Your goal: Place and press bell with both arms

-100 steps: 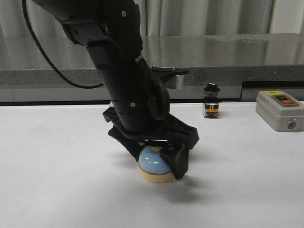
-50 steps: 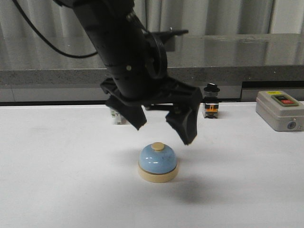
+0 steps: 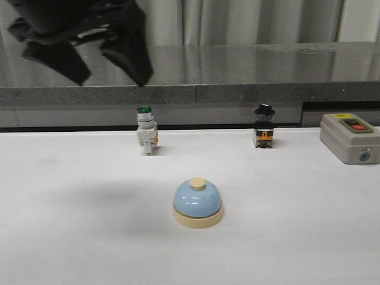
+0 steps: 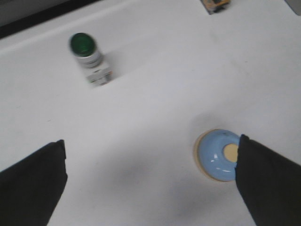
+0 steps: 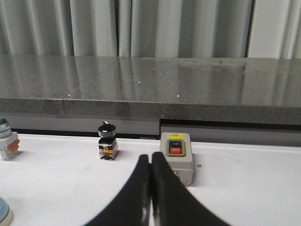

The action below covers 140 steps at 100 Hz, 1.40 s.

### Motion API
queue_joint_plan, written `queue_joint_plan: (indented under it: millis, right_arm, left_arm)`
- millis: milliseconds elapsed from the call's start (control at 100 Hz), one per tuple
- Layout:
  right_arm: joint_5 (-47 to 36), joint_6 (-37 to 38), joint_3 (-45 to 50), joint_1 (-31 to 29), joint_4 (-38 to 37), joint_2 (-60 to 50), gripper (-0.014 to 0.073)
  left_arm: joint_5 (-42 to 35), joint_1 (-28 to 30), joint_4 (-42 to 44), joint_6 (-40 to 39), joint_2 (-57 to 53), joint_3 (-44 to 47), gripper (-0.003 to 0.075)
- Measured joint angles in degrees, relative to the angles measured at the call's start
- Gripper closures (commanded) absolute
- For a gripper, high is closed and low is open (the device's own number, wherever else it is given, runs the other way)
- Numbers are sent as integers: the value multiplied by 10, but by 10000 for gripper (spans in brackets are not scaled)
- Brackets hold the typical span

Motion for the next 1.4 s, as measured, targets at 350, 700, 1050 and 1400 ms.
queue_joint_plan:
  millis: [350,700,1050,1400]
  right_arm:
    - [0,0,0,0,0,0,662]
    - [0,0,0,0,0,0,662]
    - [0,0,0,0,0,0,662]
    - [0,0,0,0,0,0,662]
  left_arm:
    - [-51,133,0,-1,-219,187,62]
    - [-52,167,0,-4,-454,324,62]
    - [-44,167,-1,-4,-612,370,311]
    - [-47,167,-1,-4,-620,370,739]
